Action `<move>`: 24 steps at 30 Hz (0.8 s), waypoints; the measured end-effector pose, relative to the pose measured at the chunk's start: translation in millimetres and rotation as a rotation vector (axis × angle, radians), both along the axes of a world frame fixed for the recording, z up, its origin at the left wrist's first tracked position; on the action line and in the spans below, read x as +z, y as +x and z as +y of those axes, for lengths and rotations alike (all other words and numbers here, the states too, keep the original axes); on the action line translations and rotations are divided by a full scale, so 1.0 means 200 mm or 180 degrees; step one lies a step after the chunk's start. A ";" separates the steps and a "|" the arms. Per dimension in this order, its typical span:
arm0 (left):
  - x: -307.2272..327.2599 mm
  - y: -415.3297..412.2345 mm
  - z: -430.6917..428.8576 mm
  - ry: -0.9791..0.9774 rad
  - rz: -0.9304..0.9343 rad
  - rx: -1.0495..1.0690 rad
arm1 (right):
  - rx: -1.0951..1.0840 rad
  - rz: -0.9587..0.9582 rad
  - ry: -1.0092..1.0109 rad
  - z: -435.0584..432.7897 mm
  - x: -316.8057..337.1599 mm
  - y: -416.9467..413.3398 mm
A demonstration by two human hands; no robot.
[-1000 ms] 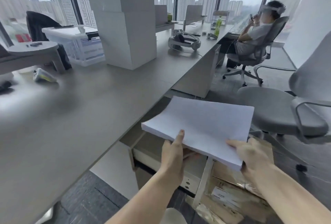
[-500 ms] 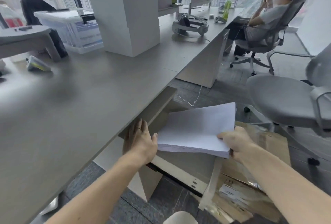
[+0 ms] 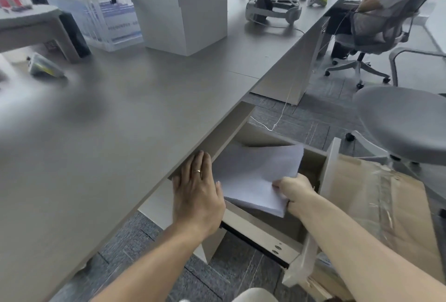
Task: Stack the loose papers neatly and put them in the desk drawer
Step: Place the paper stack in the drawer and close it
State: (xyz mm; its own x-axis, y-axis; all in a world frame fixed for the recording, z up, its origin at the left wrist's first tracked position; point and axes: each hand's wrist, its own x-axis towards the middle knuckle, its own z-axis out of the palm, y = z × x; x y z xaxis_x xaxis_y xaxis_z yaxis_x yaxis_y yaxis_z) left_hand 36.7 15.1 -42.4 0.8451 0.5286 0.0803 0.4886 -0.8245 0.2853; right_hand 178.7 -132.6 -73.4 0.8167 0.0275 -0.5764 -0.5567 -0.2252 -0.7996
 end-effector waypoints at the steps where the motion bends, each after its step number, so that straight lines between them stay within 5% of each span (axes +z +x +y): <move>1: 0.00 0.00 0.00 0.0036 0.0004 -0.0004 | 0.0036 0.0032 -0.0023 0.00 -0.03 -0.01; 24: -0.03 0.01 0.00 0.0269 0.0026 0.0027 | 0.0305 0.0179 -0.0699 -0.06 -0.13 0.01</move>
